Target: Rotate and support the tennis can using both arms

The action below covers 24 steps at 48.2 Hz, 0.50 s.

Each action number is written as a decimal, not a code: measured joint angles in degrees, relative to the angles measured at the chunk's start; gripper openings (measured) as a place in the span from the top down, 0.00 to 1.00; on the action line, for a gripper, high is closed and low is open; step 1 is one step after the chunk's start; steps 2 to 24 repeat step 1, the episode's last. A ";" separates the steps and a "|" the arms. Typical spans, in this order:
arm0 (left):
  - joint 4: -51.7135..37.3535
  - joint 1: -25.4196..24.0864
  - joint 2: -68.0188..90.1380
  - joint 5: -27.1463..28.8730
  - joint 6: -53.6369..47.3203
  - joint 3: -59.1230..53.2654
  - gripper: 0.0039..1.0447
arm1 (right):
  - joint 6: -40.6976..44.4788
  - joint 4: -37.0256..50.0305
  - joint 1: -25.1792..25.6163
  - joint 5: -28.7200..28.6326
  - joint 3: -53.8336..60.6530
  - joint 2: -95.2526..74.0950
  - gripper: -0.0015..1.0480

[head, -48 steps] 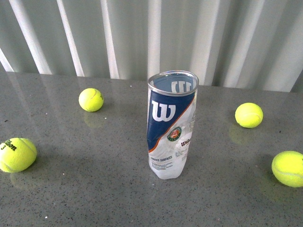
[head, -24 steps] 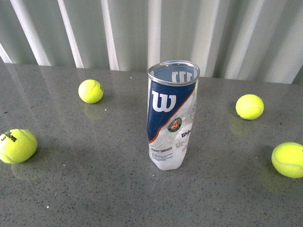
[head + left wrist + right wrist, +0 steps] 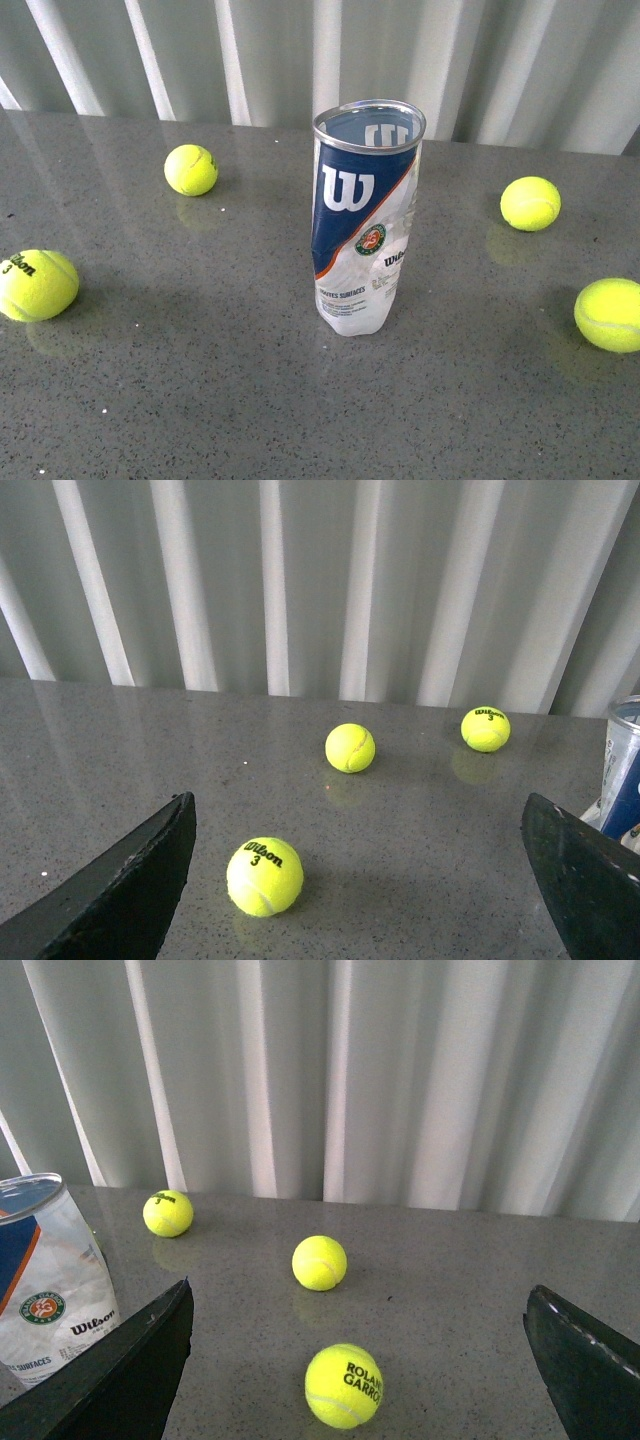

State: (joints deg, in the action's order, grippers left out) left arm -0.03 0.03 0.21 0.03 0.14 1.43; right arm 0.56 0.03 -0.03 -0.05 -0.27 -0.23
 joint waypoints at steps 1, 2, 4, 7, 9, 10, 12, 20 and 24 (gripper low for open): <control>0.00 0.00 0.00 0.00 0.00 0.00 0.06 | 0.00 0.00 0.00 0.00 0.00 0.02 0.07; 0.00 0.00 0.00 0.00 0.00 0.00 0.06 | 0.00 0.00 0.00 0.00 0.00 0.02 0.07; 0.00 0.00 0.00 0.00 0.00 0.00 0.06 | 0.00 0.00 0.00 0.00 0.00 0.02 0.07; 0.00 0.00 0.00 0.00 0.00 0.00 0.06 | 0.00 0.00 0.00 0.00 0.00 0.02 0.07; 0.00 0.00 0.00 0.00 0.00 0.00 0.06 | 0.00 0.00 0.00 0.00 0.00 0.02 0.07; 0.00 0.00 0.00 0.00 0.00 0.00 0.06 | 0.00 0.00 0.00 0.00 0.00 0.02 0.07; 0.00 0.00 0.00 0.00 0.00 0.00 0.06 | 0.00 0.00 0.00 0.00 0.00 0.02 0.07; 0.00 0.00 0.00 0.00 0.00 0.00 0.06 | 0.00 0.00 0.00 0.00 0.00 0.02 0.07; 0.00 0.00 0.00 0.00 0.00 0.00 0.06 | 0.00 0.00 0.00 0.00 0.00 0.02 0.07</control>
